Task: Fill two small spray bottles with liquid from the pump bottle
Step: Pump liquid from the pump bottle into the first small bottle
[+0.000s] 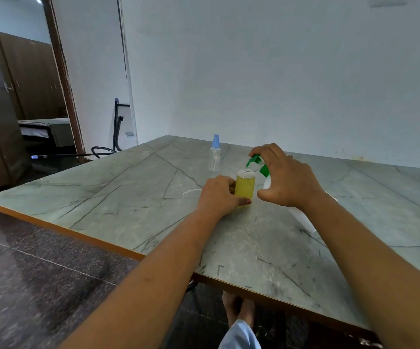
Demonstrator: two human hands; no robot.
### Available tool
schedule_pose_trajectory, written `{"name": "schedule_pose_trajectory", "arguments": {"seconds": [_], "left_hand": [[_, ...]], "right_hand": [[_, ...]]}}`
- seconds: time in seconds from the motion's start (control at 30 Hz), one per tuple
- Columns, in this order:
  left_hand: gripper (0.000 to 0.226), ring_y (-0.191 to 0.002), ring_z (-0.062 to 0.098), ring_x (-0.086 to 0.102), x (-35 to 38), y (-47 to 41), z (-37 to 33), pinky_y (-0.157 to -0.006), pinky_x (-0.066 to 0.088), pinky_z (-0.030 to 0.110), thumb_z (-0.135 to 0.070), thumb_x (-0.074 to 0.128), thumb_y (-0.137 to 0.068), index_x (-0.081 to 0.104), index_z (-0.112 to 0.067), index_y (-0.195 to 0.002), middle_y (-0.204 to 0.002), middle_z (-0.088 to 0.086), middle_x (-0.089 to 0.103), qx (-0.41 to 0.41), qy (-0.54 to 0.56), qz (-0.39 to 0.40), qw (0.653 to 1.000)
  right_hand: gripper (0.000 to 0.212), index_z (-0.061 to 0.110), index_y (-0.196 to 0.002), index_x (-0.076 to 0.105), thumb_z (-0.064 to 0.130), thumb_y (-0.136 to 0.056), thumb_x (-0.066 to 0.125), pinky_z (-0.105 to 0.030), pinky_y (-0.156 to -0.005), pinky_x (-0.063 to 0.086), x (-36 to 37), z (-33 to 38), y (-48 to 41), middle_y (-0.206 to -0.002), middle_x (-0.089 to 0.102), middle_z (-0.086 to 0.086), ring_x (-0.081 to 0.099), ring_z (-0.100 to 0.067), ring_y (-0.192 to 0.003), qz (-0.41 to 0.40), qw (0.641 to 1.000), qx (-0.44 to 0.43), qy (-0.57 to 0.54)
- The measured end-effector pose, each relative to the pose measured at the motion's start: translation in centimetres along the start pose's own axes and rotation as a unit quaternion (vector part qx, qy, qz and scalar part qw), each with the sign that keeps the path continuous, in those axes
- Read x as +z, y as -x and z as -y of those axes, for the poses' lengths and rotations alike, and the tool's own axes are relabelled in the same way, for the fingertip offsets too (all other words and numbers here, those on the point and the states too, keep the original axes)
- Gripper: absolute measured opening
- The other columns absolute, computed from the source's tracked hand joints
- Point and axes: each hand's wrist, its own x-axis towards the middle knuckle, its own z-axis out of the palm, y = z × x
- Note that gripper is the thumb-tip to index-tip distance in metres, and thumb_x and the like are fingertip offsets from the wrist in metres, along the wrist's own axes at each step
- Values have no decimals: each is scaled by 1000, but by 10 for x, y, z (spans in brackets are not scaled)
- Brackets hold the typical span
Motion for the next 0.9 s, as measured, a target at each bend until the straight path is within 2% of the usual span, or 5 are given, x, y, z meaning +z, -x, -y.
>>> {"name": "schedule_pose_trajectory", "arguments": {"seconds": [0.17,0.3,0.43,0.67,0.9], "left_hand": [[60,-101,16,61,-1,0,0,-85,46,24,-44,75,-73,60,-11,-121,-115,5,66,4,-2,-4,1000],[62,-101,17,61,0,0,0,-88,48,27,-45,75,-73,60,-11,-122,-114,5,66,3,-7,-6,1000],[62,-102,17,62,1,0,1,-90,49,28,-45,75,-73,59,-11,-123,-116,5,66,4,-4,-6,1000],[64,-103,17,62,2,-1,1,-91,49,28,-45,75,-72,58,-11,-124,-117,5,65,0,-3,-7,1000],[64,-104,18,61,2,0,1,-92,49,28,-46,74,-73,58,-11,-125,-118,5,65,5,-10,-8,1000]], "right_hand": [[67,26,-122,43,32,-63,74,-20,-56,34,-2,1,-1,-117,43,6,50,-13,-83,-7,1000,17,-2],[70,28,-126,41,33,-64,73,-23,-61,35,-2,2,-1,-122,44,8,49,-12,-85,-1,1000,14,-10],[75,30,-130,40,33,-64,73,-18,-54,31,-2,2,0,-125,43,9,49,-11,-83,13,1000,6,-14],[68,26,-122,43,33,-62,75,-22,-57,37,-3,3,-2,-117,43,7,53,-16,-84,-2,1000,17,-5],[74,28,-129,41,35,-63,74,-23,-60,39,-2,3,0,-123,44,7,52,-13,-85,7,1000,5,-6]]}}
